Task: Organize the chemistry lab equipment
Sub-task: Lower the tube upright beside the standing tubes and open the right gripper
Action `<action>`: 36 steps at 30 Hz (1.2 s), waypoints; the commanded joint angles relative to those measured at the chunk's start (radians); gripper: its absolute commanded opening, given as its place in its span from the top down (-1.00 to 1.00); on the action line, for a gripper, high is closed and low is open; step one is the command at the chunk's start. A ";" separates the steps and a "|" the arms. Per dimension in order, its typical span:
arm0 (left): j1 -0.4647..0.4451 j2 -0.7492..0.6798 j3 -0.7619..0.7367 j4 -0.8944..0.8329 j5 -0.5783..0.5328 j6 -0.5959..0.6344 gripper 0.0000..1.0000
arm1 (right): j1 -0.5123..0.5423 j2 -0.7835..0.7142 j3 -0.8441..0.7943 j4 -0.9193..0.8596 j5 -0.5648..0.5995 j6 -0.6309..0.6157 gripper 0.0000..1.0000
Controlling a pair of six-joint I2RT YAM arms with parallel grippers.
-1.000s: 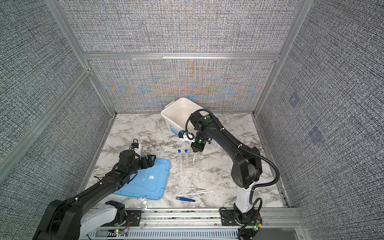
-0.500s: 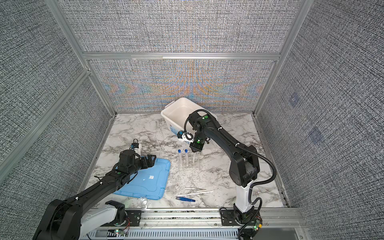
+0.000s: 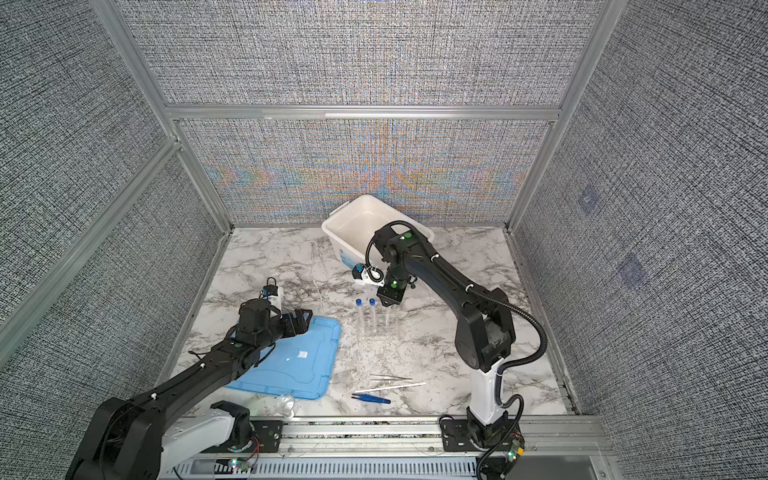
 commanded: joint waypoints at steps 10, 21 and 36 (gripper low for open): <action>0.000 -0.028 -0.007 -0.009 -0.022 0.008 -0.87 | 0.008 0.002 0.015 -0.009 -0.011 -0.002 0.61; 0.001 -0.022 -0.005 -0.008 -0.016 0.005 -0.87 | 0.019 0.012 0.034 -0.027 0.009 -0.002 0.62; 0.001 -0.030 -0.004 -0.012 -0.014 0.008 -0.87 | 0.019 -0.003 0.005 -0.015 0.009 0.007 0.60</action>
